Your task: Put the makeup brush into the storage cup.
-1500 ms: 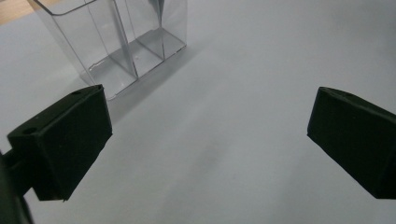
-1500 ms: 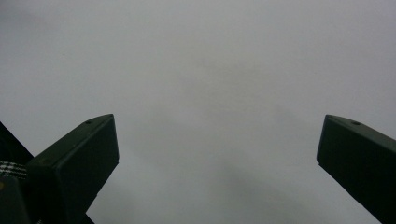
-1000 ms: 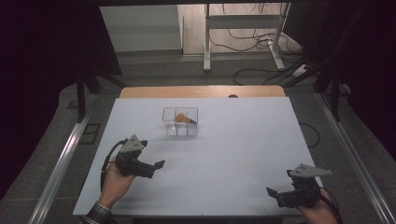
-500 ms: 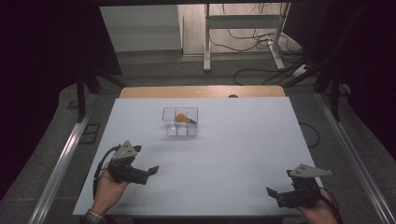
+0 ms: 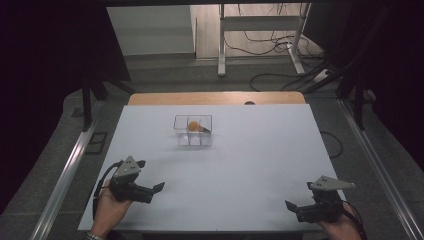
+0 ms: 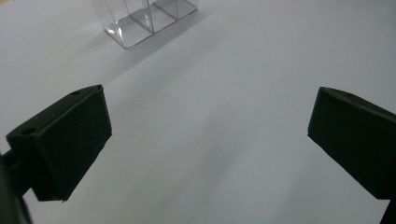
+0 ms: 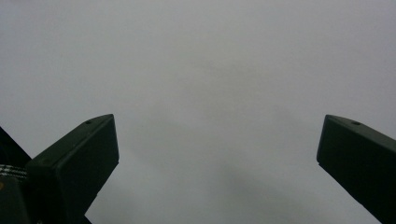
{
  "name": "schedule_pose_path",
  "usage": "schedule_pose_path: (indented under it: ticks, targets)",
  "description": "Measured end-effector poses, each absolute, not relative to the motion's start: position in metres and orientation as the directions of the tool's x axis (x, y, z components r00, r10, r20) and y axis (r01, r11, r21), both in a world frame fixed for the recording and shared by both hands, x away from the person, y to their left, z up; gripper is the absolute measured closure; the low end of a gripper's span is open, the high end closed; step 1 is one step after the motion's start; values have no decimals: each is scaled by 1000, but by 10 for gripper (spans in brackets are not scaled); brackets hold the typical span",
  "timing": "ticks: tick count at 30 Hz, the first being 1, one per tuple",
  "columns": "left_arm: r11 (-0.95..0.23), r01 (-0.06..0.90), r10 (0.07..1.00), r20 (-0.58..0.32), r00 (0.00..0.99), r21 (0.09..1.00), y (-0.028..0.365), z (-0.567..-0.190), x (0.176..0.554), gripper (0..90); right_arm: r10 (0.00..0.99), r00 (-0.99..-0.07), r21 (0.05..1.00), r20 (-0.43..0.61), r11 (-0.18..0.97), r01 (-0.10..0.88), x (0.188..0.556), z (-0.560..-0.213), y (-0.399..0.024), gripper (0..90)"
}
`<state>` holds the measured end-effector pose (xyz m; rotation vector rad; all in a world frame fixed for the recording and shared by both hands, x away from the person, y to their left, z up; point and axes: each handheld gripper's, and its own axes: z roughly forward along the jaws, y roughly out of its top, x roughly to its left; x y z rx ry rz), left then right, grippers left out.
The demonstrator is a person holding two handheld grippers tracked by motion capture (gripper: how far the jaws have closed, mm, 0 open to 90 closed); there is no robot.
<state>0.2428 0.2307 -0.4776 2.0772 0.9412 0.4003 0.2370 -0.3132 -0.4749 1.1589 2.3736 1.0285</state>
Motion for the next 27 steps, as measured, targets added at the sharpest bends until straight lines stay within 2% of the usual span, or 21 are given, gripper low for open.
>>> schedule_pose_path:
  ticks: [27]
  targets:
    - [-397, 519, 787, -10, 617, 757, 257, -485, 211, 0, 783, -620, 712, 39, 414, 567, 237, -475, -313, 0]
